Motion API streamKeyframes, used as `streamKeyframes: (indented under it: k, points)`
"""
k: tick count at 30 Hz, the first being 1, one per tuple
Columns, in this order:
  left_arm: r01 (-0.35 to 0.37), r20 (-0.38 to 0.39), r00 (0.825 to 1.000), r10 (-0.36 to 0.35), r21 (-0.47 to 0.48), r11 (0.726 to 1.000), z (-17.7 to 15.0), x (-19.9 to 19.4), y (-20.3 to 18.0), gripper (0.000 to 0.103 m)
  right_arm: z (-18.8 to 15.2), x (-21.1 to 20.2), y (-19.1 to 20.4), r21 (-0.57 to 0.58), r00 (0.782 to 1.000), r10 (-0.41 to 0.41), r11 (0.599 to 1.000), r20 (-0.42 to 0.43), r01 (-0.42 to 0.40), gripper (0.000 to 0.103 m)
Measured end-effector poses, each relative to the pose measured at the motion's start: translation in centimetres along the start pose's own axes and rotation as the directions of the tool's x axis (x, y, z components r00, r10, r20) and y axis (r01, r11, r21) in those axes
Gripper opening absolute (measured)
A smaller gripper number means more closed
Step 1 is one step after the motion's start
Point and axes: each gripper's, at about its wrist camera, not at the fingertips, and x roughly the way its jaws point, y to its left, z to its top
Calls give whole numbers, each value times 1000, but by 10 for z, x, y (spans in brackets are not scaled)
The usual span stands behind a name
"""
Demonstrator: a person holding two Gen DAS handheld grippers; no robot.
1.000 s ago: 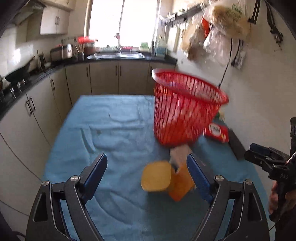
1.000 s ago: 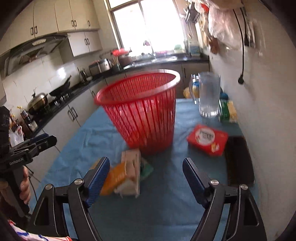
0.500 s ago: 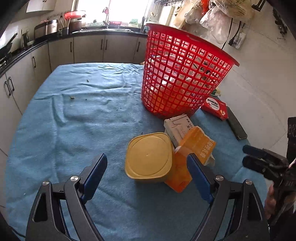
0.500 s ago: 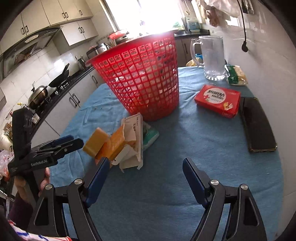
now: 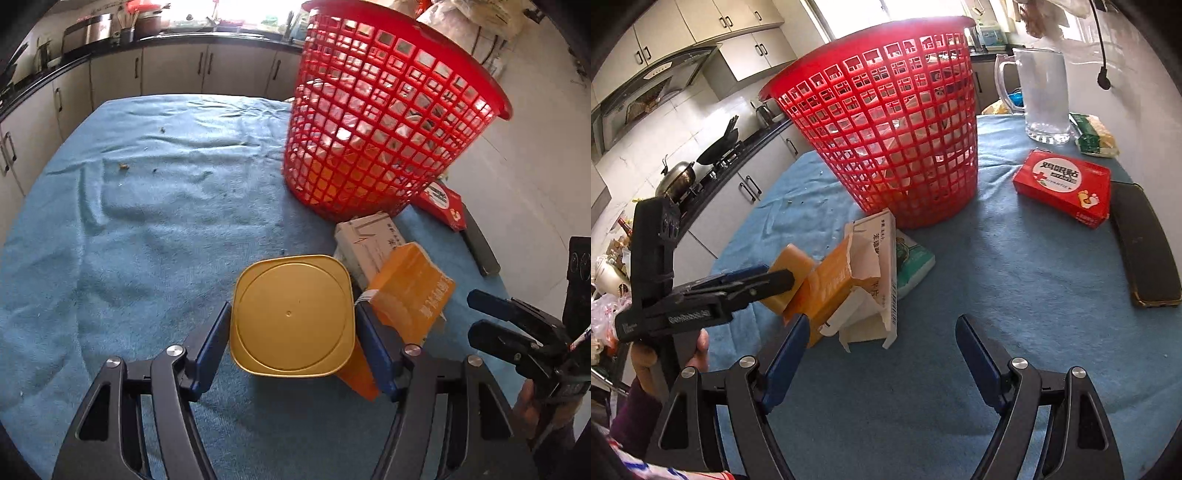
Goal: Collect trash
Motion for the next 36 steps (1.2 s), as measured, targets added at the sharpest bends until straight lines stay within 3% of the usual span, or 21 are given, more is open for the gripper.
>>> streamKeyframes:
  k: [7,14,17,19,24,34,36]
  points:
    - [-89,25,996,89,-11,996,-14,-20,1,66,6,13,4,-12,1000,17,1000,17,-17,85]
    - [-130,72,989,133,-38,991,-24,-53,11,66,11,24,18,-54,999,3,999,38,-1,82]
    - [-178,88,980,179,-26,984,-30,-59,8,66,12,29,22,-64,999,7,998,35,-5,67]
    - [-192,94,977,193,-24,981,-32,-62,10,66,14,36,26,-71,1000,3,997,14,-2,39]
    - [-203,113,972,205,-27,979,-40,-74,12,66,9,28,35,-104,999,35,994,8,-33,18]
    - [-225,134,965,225,-17,974,-57,-90,9,66,-41,-9,35,-100,993,110,989,-38,-113,15]
    - [-229,136,964,230,-19,973,-60,-92,9,67,-51,-15,30,-91,996,87,992,-37,-90,15]
